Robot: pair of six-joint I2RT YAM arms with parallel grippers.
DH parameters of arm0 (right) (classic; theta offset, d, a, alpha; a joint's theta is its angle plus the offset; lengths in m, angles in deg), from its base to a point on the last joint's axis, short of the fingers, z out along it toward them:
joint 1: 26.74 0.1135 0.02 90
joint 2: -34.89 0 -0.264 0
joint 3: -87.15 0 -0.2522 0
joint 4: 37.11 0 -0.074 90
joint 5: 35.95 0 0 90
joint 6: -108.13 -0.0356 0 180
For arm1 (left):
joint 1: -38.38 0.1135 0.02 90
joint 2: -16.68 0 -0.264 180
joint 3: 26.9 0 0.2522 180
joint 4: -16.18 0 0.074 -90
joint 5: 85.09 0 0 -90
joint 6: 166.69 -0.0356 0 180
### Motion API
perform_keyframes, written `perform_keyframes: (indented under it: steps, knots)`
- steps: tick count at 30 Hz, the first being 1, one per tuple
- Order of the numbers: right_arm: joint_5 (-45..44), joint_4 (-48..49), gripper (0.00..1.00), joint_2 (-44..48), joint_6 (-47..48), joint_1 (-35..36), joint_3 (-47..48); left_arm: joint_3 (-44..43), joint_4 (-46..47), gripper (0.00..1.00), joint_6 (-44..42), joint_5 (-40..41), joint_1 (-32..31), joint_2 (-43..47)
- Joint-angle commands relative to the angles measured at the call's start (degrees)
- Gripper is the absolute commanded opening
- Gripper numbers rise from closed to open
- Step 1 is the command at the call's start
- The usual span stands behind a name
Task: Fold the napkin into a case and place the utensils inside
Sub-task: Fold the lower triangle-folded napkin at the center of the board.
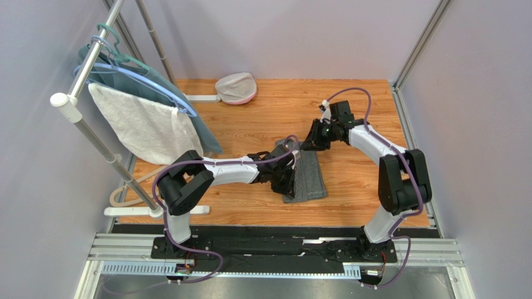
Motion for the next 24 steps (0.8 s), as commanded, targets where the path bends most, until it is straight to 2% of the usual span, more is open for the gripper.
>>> perform_keyframes:
  steps: [1, 4, 7, 10, 13, 17, 23, 24]
  knots:
    - [1.79, 2.17, 0.21, 6.59, -0.79, 0.72, -10.92, -2.69, -4.24, 0.14, -5.76, 6.49, -0.3, 1.86]
    - [2.85, 4.72, 0.21, 9.67, -1.22, 1.16, -16.82, -4.72, -5.75, 0.28, -7.44, 5.12, 2.41, 7.39]
    - [5.04, 7.71, 0.21, 11.78, -2.19, 2.56, -19.91, -5.77, -4.08, 0.38, -5.6, -0.33, 8.3, 12.41]
    - [5.75, 9.73, 0.2, 12.84, -3.5, 4.41, -21.59, -9.89, -4.16, 0.38, -4.8, -4.46, 15.41, 11.63]
    - [3.38, 10.88, 0.2, 11.97, -4.3, 4.59, -20.64, -16.92, -7.14, 0.36, -8.3, -3.25, 17.97, 6.37]
    - [1.71, 11.4, 0.22, 7.58, -5.79, 4.5, -14.67, -27.29, -13.65, 0.34, -16.91, 3.34, 18.16, -3.81]
    - [2.14, 10.44, 0.25, -0.86, -7.64, 4.5, -5.26, -35.37, -13.65, 0.38, -20.88, 6.69, 17.89, -10.77]
    - [2.41, 10.87, 0.25, -1.48, -8.25, 4.5, -4.64, -36.18, -14.79, 0.38, -21.06, 9.3, 17.89, -11.57]
